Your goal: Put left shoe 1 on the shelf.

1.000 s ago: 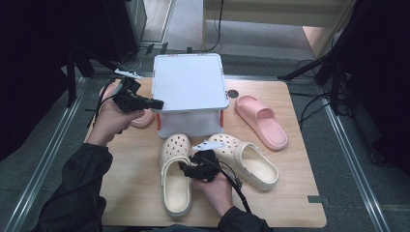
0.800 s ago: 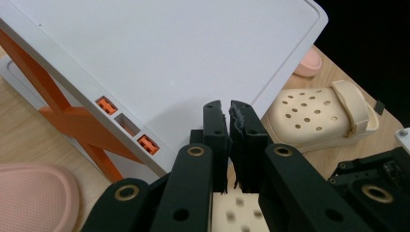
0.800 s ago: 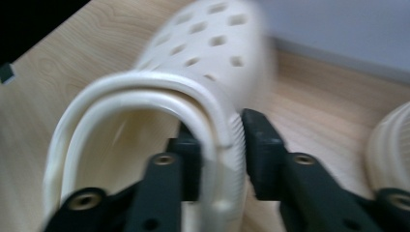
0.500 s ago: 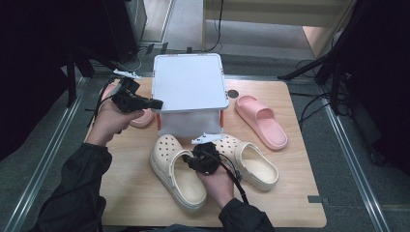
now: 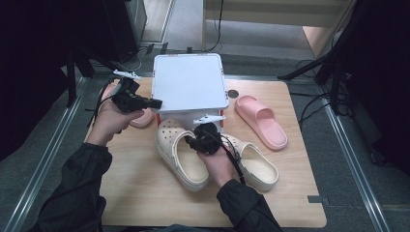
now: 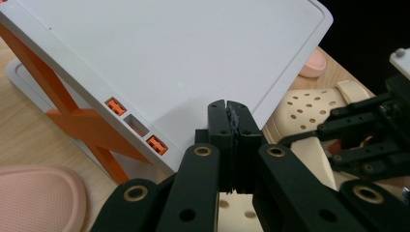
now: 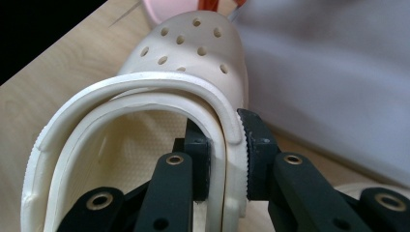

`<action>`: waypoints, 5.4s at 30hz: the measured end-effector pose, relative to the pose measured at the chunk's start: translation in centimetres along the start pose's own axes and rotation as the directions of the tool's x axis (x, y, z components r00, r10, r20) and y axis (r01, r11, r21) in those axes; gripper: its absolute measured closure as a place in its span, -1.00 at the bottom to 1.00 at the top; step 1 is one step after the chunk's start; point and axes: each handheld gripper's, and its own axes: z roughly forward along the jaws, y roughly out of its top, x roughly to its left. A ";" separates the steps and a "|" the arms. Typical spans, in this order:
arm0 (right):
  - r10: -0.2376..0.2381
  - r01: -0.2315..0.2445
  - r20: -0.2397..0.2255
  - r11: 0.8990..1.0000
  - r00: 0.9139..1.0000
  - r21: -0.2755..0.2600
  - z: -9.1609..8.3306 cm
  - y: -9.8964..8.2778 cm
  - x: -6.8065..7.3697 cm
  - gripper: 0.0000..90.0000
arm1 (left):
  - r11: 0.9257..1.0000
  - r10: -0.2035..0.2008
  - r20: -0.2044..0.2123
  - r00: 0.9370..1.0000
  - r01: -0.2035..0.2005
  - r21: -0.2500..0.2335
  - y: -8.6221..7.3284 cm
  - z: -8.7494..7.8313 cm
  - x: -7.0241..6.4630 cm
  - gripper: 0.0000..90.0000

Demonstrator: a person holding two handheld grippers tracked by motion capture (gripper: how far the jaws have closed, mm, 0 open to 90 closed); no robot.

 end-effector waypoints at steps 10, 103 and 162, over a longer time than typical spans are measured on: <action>0.049 -0.048 0.055 0.999 0.997 -0.014 2.2 1.3 -1.3 0.71 | 1.000 -0.002 0.027 1.000 0.002 -0.013 -0.2 0.0 0.4 0.98; -0.074 0.076 -0.122 0.997 0.990 0.011 -2.5 -10.3 2.2 1.00 | 1.000 -0.011 0.003 1.000 0.011 -0.016 -0.3 -0.1 0.2 0.99; -0.082 0.081 -0.029 0.996 0.996 -0.035 6.8 0.4 1.1 0.98 | 0.999 -0.030 0.021 0.999 0.030 -0.019 -0.3 -0.1 0.4 0.98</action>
